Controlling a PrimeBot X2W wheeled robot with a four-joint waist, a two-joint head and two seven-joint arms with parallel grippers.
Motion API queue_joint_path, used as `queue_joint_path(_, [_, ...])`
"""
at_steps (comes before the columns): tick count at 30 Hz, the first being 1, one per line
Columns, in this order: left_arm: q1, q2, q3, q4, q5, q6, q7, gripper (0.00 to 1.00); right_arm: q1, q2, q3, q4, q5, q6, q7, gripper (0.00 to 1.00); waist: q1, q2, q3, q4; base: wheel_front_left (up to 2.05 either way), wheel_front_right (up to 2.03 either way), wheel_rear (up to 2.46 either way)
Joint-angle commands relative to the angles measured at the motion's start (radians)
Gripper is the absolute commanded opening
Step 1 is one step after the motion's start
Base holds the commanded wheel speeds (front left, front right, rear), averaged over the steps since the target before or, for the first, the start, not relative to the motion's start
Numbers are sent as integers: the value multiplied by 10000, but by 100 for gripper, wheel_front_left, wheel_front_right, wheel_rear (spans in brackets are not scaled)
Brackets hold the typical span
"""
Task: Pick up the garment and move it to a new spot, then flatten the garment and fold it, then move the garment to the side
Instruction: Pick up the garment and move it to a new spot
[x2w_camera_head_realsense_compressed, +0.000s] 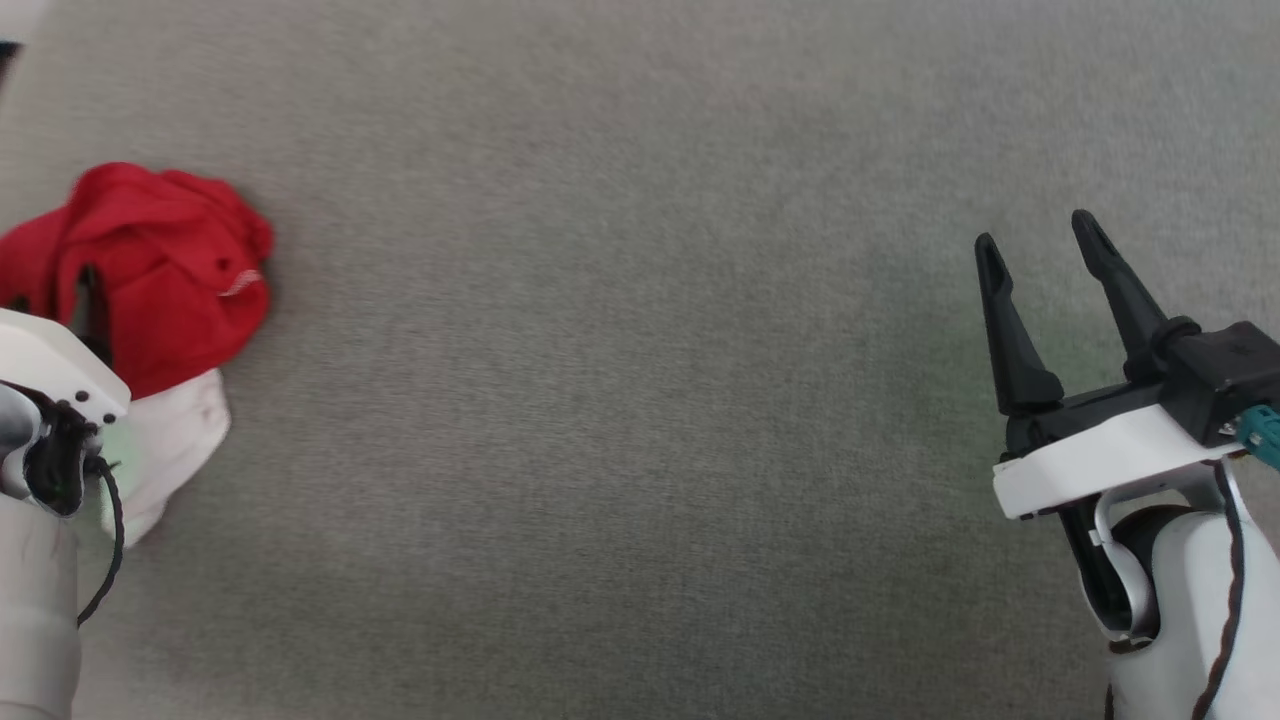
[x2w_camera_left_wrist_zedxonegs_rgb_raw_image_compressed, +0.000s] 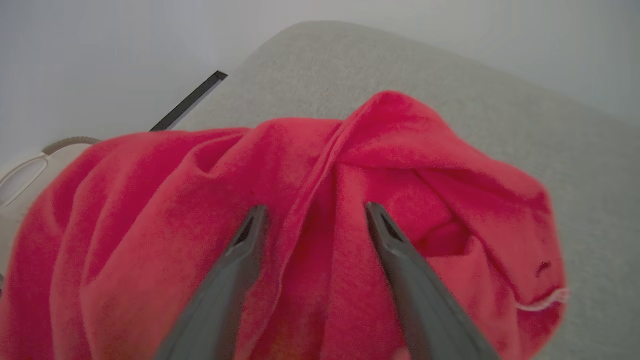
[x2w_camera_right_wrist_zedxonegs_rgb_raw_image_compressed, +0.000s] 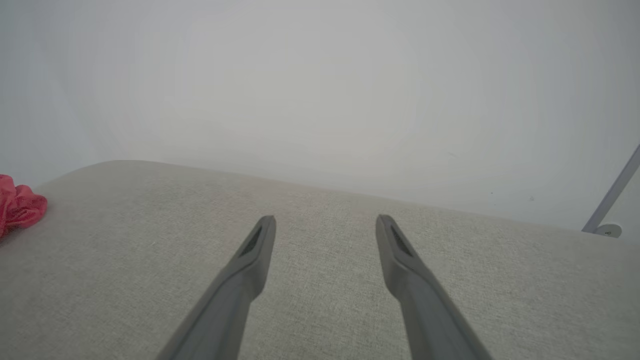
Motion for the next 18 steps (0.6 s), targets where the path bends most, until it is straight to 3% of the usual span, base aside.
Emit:
queue_joint_path(1, [-185,23,-28,182,-133,-39,113,100,-114,-26,-4,-99,3,-3,12,100,0,0,416,-323,0,0,0])
queue_joint_path(9, [-850,-268,-215,2410,-416,-5,2465,100,-80,-108,-120,-727,-31,-3,404,100,0,0,957,-352,0,0,0])
queue_joint_path(14, [-509,-777,-383,3006,-523,235,4054,100,5,-75,-118,-897,-106,-3,539,100,0,0,1061,-313,0,0,0])
queue_joint_path(16, [-452,-843,-361,3070,-604,279,4222,100,33,-61,-124,-911,-110,-3,575,100,0,0,1048,-290,0,0,0])
queue_joint_path(18, [-522,-771,-321,3057,-684,222,3980,0,39,-51,-127,-878,-137,-3,563,100,0,0,985,-259,0,0,0])
